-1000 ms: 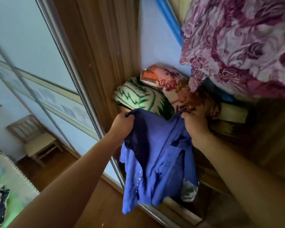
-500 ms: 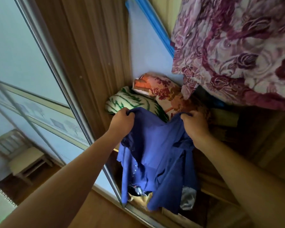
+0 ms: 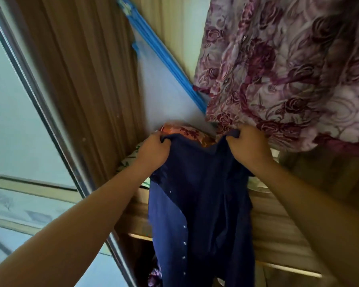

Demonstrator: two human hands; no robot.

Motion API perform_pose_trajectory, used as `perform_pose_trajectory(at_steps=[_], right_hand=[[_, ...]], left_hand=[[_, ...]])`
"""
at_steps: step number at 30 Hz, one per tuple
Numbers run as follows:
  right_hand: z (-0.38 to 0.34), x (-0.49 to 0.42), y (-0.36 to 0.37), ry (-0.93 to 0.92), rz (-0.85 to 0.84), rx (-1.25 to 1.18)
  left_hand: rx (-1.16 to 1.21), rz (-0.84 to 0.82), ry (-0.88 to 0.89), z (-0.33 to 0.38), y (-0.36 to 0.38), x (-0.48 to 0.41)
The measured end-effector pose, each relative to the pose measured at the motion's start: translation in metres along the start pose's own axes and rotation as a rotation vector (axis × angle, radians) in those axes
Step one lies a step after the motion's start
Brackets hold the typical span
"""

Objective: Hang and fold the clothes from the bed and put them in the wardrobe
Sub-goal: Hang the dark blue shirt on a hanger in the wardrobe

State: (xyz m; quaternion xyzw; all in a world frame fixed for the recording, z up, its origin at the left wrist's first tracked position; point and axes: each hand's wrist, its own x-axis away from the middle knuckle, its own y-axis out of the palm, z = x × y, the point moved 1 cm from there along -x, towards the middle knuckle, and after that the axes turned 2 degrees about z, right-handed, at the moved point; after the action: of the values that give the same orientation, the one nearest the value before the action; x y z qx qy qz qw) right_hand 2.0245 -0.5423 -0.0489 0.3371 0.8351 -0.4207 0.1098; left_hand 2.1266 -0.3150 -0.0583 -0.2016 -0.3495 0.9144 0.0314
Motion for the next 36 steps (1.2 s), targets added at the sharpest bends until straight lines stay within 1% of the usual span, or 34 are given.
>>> perform_pose_trajectory(at_steps=[4,8,11,14,17,20,22,24,28,31,33,36], right_hand=[[-0.037,-0.024,-0.037,-0.045,0.105,0.053],[-0.079,-0.055,-0.085,-0.16,0.21,0.232],[-0.11,-0.085,-0.126,-0.243,0.288,0.414],[-0.133,-0.115,-0.167,-0.281,0.385,0.587],[-0.147,-0.141,-0.204,-0.3,0.501,0.675],[-0.149,-0.154,-0.219,-0.32,0.576,0.714],[-0.142,-0.157,-0.212,-0.336,0.55,0.726],[-0.125,-0.156,-0.193,-0.357,0.473,0.744],[-0.08,-0.144,-0.145,-0.362,0.339,0.75],[-0.041,-0.132,-0.107,-0.35,0.258,0.78],[-0.018,-0.121,-0.08,-0.344,0.202,0.805],[0.02,-0.097,-0.034,-0.307,0.048,0.824]], left_hand=[[0.045,-0.006,0.113,0.034,-0.025,-0.035],[0.061,0.018,0.219,0.086,-0.054,-0.073],[-0.006,0.079,0.328,0.133,-0.08,-0.1],[-0.04,0.172,0.418,0.172,-0.113,-0.125],[-0.029,0.264,0.482,0.195,-0.148,-0.141],[-0.042,0.292,0.507,0.201,-0.164,-0.15],[-0.067,0.278,0.511,0.193,-0.158,-0.153],[-0.084,0.241,0.497,0.177,-0.14,-0.156],[-0.107,0.1,0.465,0.133,-0.09,-0.156],[-0.154,0.03,0.454,0.098,-0.053,-0.149],[-0.201,-0.049,0.457,0.073,-0.028,-0.142],[-0.265,-0.219,0.442,0.035,0.007,-0.126]])
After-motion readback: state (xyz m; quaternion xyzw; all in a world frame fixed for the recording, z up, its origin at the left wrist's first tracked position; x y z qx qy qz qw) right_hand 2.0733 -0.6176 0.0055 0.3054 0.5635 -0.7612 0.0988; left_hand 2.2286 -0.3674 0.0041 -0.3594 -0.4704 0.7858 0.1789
